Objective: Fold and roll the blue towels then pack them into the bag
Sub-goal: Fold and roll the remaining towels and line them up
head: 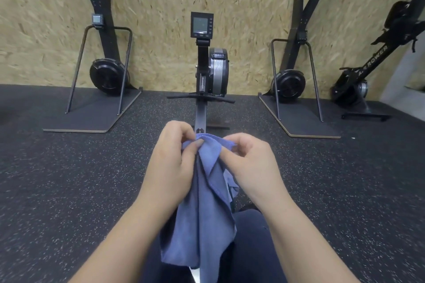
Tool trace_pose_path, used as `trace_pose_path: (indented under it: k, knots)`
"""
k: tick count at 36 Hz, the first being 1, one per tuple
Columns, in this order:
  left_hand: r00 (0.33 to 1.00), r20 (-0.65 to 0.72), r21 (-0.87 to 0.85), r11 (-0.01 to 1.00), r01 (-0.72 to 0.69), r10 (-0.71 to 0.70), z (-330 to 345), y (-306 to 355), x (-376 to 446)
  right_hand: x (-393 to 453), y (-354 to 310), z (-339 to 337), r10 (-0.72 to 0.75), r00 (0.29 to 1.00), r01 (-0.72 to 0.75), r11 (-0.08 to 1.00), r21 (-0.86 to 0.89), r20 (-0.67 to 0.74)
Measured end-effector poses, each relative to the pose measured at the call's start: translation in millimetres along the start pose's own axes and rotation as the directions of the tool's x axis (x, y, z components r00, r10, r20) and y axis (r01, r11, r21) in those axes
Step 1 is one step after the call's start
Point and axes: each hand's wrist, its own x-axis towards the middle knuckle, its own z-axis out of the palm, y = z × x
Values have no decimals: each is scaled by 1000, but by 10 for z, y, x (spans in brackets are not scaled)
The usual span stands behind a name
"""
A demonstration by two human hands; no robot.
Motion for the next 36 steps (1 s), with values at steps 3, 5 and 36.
trace_pose_path:
  k: [3, 5, 36]
  knots:
    - [995, 11, 46, 994, -100, 100, -18, -11, 23, 0, 17, -7, 17, 1000, -16, 997, 73, -13]
    - [991, 37, 57, 989, -134, 132, -16, -26, 28, -1, 2, 17, 28, 1000, -29, 989, 145, 8]
    - [991, 19, 67, 989, -130, 129, -59, 1, 14, -25, -29, 17, -129, 969, 161, 976, -146, 210]
